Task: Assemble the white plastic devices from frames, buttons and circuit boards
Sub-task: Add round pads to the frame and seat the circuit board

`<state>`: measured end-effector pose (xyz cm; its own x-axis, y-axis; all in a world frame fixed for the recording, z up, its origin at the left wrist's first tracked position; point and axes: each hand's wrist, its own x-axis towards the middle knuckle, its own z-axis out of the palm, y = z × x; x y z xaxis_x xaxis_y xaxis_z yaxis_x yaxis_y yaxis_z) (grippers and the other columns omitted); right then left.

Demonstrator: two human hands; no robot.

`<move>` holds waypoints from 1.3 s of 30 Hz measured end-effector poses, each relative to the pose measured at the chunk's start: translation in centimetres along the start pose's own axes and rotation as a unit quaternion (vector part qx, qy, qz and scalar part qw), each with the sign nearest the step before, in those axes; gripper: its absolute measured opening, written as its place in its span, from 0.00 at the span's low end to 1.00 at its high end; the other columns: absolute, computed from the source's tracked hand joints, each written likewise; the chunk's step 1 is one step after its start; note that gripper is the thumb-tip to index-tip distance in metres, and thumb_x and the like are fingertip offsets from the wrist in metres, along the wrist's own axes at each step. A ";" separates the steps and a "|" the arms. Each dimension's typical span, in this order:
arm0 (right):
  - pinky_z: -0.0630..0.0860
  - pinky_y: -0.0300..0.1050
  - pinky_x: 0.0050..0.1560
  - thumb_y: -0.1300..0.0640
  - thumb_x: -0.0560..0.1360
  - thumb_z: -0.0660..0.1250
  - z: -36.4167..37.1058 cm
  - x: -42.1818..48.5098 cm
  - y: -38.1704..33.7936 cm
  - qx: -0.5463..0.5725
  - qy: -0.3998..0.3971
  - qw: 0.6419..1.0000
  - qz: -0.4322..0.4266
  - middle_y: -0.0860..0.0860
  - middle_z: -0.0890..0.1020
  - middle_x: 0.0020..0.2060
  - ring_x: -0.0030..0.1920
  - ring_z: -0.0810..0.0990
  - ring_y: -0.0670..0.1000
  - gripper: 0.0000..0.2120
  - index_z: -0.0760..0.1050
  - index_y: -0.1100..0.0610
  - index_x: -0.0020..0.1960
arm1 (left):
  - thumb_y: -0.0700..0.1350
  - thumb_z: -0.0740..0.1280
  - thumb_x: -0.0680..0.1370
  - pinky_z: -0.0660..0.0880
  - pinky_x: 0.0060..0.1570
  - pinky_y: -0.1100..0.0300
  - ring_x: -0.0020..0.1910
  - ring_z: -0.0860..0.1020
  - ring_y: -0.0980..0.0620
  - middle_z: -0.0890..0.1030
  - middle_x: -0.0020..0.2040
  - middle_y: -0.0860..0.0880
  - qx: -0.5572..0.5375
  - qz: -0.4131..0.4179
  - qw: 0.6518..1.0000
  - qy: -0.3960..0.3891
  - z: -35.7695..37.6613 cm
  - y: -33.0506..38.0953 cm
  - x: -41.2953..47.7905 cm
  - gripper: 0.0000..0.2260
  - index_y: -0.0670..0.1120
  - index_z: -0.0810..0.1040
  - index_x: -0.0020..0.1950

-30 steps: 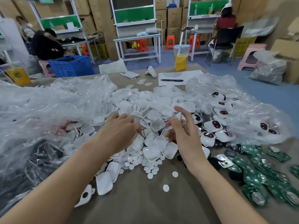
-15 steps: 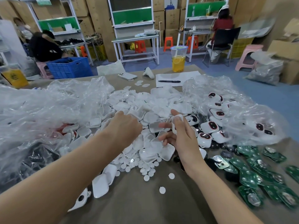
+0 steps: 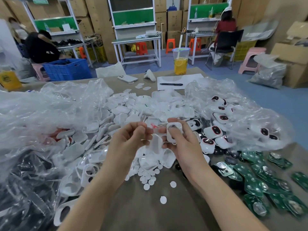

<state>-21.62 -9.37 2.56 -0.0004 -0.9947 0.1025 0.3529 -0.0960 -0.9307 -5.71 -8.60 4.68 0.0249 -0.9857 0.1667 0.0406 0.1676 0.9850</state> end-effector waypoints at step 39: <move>0.74 0.41 0.31 0.65 0.76 0.61 -0.6 -0.1 -0.3 -0.032 -0.005 0.999 0.004 0.52 0.84 0.40 0.34 0.80 0.49 0.13 0.80 0.51 0.44 | 0.41 0.73 0.77 0.74 0.44 0.73 0.46 0.84 0.61 0.87 0.45 0.57 0.047 0.058 0.997 0.024 2.4 -1.3 -1.1 0.06 0.52 0.82 0.44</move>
<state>-22.31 -9.30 2.64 0.0121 -0.9952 0.0976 0.2927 -0.0898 -0.9520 -8.18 -7.73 3.33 0.0713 -0.9575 0.2795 -0.0599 0.2756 0.9594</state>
